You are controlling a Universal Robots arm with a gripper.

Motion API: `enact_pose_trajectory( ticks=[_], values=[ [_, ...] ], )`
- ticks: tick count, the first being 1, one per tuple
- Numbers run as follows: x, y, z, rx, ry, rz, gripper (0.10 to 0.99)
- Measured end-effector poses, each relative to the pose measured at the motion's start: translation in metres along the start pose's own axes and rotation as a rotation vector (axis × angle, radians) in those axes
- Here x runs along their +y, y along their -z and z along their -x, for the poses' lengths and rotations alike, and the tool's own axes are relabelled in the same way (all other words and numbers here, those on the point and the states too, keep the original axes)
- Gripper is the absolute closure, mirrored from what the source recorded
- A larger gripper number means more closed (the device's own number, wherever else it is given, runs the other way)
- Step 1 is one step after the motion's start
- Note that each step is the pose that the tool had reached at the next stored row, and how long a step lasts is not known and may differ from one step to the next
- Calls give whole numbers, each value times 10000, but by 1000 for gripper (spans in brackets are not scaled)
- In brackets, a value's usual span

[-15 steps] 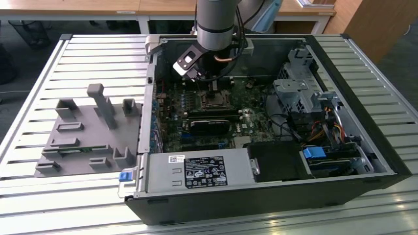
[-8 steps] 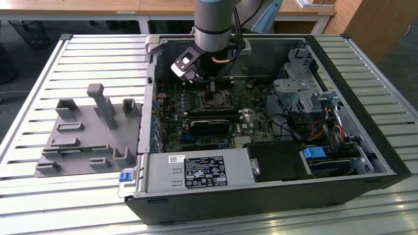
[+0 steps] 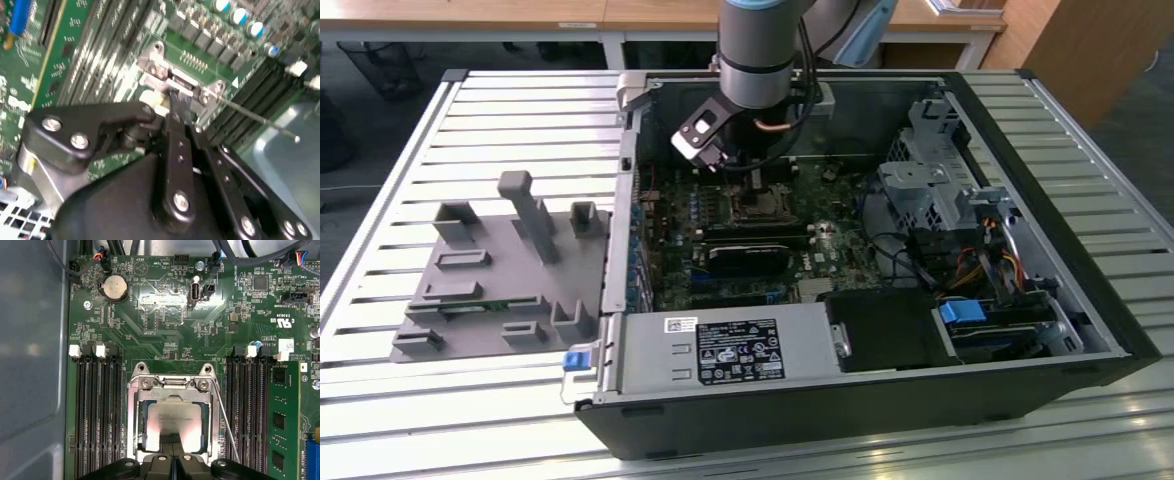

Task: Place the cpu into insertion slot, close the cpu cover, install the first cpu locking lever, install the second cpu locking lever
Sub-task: 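Close the cpu cover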

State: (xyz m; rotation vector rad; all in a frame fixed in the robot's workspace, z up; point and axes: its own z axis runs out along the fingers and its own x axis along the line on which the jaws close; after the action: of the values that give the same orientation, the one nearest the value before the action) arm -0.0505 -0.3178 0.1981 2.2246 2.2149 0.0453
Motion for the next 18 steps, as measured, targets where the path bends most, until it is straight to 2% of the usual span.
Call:
enact_pose_trajectory(
  ticks=[4, 7, 18],
  values=[
    [5, 20, -6, 35, 1, 18, 980],
    [4, 82, -3, 14, 1, 3, 980],
    [83, 85, -3, 12, 1, -1, 980]
  ],
)
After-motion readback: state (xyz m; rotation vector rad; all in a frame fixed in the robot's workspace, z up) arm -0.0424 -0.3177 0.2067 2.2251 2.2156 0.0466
